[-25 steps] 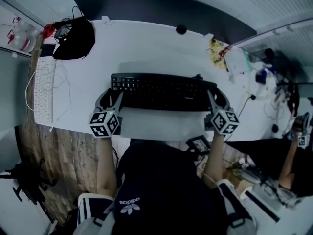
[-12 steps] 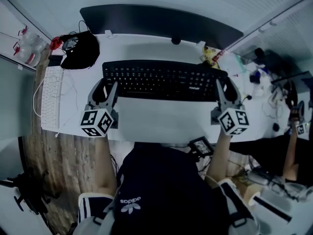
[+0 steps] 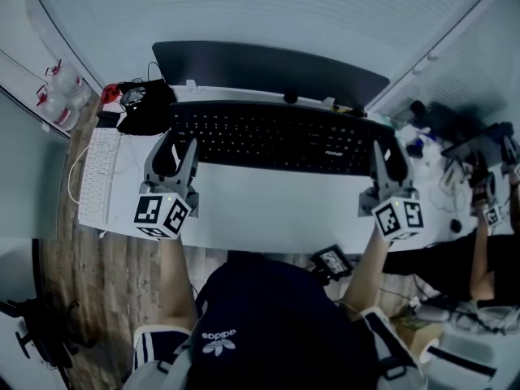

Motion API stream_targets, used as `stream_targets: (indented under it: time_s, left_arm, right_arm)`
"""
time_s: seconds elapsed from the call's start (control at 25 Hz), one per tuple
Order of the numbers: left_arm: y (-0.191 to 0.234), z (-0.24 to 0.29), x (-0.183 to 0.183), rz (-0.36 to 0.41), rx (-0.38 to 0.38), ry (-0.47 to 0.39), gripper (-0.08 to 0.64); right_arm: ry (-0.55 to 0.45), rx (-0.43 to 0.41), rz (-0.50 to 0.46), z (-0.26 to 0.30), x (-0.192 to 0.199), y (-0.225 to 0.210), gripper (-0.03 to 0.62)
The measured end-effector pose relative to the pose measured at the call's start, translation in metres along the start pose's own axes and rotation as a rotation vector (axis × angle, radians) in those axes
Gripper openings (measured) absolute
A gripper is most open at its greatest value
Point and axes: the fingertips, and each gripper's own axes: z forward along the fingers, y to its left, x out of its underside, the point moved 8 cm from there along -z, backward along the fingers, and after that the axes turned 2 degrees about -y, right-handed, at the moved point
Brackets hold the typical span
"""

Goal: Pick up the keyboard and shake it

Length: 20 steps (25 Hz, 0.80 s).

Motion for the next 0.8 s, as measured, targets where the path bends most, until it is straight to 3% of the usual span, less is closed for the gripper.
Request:
stream_targets:
  time_s: [0.32,0.56,0.8]
  left_arm:
    - [-0.014,-0.005,-0.035,0.065,0.014,-0.066,0.224]
    - [-0.014,-0.003,-0.028,0.044,0.023,-0.098,0.224]
    - [-0.006,-0.003,-0.01,-0.024,0.015,-0.147,0.224]
  right_arm:
    - [-0.084,0.007,0.009,-0.017,-0.021,-0.003,0.186]
    - [-0.081,0.005,-0.051,-0.018,-0.034,0.0,0.186]
    - [-0.118,0.003,-0.091,-0.016,-0.044,0.006,0.186]
